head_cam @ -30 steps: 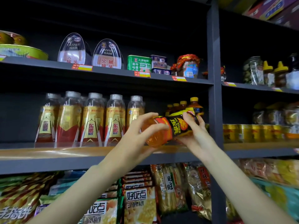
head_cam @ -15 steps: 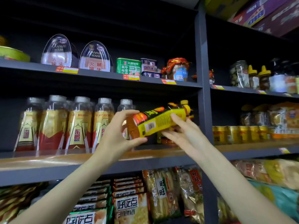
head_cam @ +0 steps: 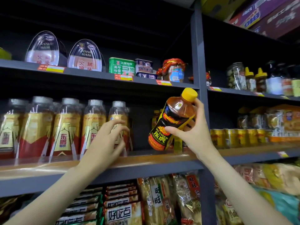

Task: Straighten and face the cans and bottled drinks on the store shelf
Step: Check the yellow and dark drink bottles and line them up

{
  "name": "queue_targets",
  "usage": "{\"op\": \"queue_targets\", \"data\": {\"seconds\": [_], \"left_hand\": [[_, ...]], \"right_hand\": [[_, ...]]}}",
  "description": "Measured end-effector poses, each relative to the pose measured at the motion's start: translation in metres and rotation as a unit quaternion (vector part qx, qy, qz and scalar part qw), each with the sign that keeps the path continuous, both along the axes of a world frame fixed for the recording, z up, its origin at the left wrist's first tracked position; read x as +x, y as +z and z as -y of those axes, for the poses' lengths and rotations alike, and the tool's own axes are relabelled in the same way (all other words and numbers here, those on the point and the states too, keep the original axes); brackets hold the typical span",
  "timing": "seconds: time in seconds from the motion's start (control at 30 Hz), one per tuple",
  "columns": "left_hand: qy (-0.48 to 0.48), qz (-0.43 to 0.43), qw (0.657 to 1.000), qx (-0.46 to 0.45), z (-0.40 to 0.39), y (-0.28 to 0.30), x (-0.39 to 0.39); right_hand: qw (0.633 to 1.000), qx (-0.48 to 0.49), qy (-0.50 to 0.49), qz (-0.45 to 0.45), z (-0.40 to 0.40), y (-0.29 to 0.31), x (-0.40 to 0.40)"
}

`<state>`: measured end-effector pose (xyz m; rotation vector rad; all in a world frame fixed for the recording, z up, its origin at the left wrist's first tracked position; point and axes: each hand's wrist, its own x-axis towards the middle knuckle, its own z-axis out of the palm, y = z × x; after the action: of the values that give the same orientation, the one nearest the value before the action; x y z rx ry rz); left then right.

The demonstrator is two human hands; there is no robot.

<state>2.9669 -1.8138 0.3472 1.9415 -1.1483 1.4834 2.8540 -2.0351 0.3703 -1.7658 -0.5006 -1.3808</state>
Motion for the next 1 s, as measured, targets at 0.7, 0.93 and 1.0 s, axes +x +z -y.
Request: {"op": "queue_targets", "data": {"seconds": [0.7, 0.93, 1.0], "left_hand": [[0.234, 0.050, 0.971, 0.013, 0.008, -0.010, 0.035], [0.251, 0.057, 0.966, 0.014, 0.009, -0.011, 0.036], [0.251, 0.057, 0.966, 0.014, 0.008, -0.012, 0.037]], "right_hand": [[0.906, -0.256, -0.144, -0.306, 0.011, 0.050, 0.115], [0.875, -0.280, -0.256, -0.300, -0.010, 0.050, 0.156], [0.866, -0.261, -0.289, -0.315, -0.015, 0.050, 0.179]]}}
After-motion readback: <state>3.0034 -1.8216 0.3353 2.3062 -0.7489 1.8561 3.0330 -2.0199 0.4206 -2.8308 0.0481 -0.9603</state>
